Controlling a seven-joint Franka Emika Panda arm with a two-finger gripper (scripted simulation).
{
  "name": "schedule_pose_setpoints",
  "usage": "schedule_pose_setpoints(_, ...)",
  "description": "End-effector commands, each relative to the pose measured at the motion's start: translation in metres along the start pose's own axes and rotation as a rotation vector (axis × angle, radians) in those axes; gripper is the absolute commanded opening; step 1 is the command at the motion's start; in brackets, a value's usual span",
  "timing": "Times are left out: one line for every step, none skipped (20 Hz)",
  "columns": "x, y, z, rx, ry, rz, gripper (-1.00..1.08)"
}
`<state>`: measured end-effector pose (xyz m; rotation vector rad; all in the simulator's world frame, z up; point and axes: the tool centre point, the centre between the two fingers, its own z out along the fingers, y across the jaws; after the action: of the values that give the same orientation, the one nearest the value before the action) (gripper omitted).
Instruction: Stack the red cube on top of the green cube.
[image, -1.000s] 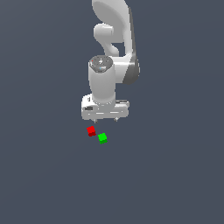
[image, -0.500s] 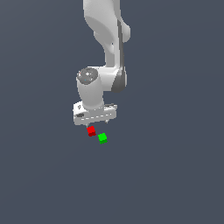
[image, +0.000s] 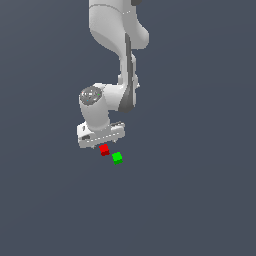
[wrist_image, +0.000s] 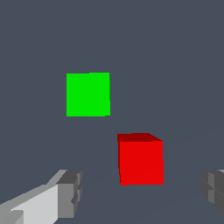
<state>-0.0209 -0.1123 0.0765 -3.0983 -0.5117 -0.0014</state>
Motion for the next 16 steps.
schedule_pose_setpoints(-0.001, 0.004, 0.004, 0.000, 0.000, -0.016, 1.00)
schedule_pose_setpoints(-0.001, 0.005, 0.005, -0.001, -0.001, -0.019, 1.00)
schedule_pose_setpoints(-0.001, 0.006, 0.006, -0.001, -0.001, -0.022, 1.00)
schedule_pose_setpoints(-0.001, 0.007, 0.006, -0.001, -0.001, -0.023, 1.00)
schedule_pose_setpoints(-0.001, 0.007, 0.007, -0.001, -0.001, -0.024, 1.00)
schedule_pose_setpoints(-0.001, 0.007, 0.007, -0.001, -0.001, -0.024, 1.00)
schedule_pose_setpoints(-0.002, 0.007, 0.006, -0.001, -0.002, -0.021, 1.00)
schedule_pose_setpoints(-0.002, 0.007, 0.007, -0.001, -0.002, -0.021, 1.00)
schedule_pose_setpoints(-0.002, 0.007, 0.008, -0.001, -0.002, -0.021, 1.00)
schedule_pose_setpoints(-0.002, 0.007, 0.009, -0.001, -0.002, -0.021, 1.00)
schedule_pose_setpoints(-0.002, 0.007, 0.012, -0.001, -0.002, -0.021, 1.00)
schedule_pose_setpoints(-0.002, 0.007, 0.015, -0.001, -0.002, -0.021, 1.00)
schedule_pose_setpoints(-0.002, 0.007, 0.018, -0.001, -0.001, -0.022, 1.00)
schedule_pose_setpoints(-0.002, 0.007, 0.022, -0.001, -0.001, -0.022, 1.00)
schedule_pose_setpoints(-0.002, 0.007, 0.027, -0.001, -0.001, -0.022, 1.00)
schedule_pose_setpoints(-0.002, 0.007, 0.033, -0.001, -0.001, -0.022, 1.00)
